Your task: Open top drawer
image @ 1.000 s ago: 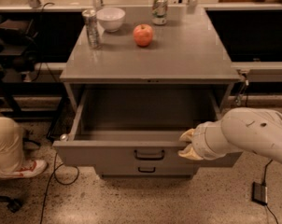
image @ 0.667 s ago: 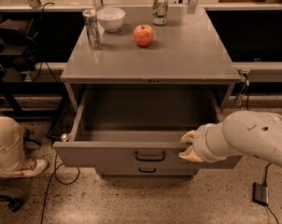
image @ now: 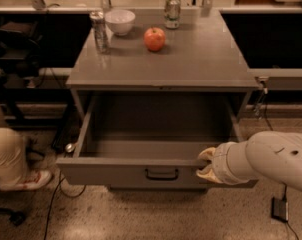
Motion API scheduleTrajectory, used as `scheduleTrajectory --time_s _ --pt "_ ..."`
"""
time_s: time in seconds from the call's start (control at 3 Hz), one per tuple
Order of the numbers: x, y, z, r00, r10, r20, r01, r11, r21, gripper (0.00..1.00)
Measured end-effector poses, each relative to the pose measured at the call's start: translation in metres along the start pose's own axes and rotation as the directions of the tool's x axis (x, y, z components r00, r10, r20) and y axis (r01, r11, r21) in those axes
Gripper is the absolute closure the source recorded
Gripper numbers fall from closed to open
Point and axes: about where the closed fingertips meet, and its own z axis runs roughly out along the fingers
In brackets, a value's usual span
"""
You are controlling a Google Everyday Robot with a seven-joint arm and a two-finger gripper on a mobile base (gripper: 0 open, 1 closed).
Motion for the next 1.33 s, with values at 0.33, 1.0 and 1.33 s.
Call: scheduleTrajectory --time_s 0.33,1.0,1.33 --pt "0.0 0.0 0.0 1.0 0.0 0.0 0.0 1.0 0.0 1.0" --pt "0.009 0.021 -0.015 0.999 0.047 -0.018 -0.047 0.9986 0.026 0.97" --pt "0.008 0.02 -0.017 0.999 0.045 -0.019 -0.044 0.9986 0.029 0.75"
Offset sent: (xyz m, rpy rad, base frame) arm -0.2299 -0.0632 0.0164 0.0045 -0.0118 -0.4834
